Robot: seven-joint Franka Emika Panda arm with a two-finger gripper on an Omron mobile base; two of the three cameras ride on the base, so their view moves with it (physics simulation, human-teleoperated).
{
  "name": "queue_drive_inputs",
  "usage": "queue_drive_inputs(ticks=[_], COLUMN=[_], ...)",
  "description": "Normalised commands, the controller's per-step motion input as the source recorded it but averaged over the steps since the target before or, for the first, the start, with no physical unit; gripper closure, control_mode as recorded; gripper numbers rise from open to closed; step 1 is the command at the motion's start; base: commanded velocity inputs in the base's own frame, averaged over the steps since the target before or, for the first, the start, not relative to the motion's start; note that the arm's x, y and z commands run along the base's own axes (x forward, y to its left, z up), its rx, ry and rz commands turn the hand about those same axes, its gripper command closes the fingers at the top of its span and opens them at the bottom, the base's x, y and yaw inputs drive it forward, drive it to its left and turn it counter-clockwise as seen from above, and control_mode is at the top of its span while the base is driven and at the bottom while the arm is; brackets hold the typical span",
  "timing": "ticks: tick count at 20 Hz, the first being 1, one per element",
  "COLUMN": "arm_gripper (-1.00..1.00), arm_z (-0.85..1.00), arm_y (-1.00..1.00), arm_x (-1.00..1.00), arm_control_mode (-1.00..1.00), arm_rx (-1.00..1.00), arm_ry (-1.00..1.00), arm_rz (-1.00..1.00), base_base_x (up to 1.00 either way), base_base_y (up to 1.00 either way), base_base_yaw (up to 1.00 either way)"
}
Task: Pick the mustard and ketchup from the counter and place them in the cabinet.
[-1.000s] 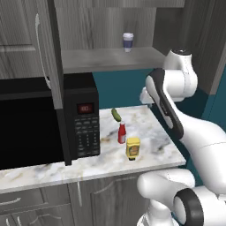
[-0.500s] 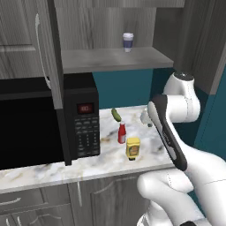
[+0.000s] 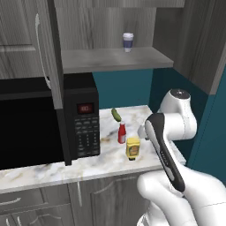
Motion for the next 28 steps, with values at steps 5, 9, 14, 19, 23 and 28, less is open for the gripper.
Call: queue_drive_inputs(ticks=[5, 9, 14, 19, 23, 28], arm_gripper=[-1.00, -1.00, -1.00, -1.00, -1.00, -1.00], arm_z=[-0.07, 0.00, -0.21, -0.09, -0.16, -0.39], arm_y=[-0.01, 0.00, 0.00, -0.08, -0.11, -0.06], arm_x=[-0.11, -0.03, -0.30, -0.14, -0.23, -0.31], arm_control_mode=[-1.00, -1.00, -1.00, -1.00, -1.00, -1.00], arm_rx=[0.00, 0.00, 0.00, 0.00, 0.00, 0.05], arm_ry=[0.00, 0.00, 0.00, 0.00, 0.00, -0.02], arm_rz=[0.04, 0.00, 0.07, 0.17, 0.26, 0.26], base_base_x=[0.00, 0.00, 0.00, 0.00, 0.00, 0.00], base_base_y=[0.00, 0.00, 0.00, 0.00, 0.00, 0.00], base_base_yaw=[0.00, 0.00, 0.00, 0.00, 0.00, 0.00])
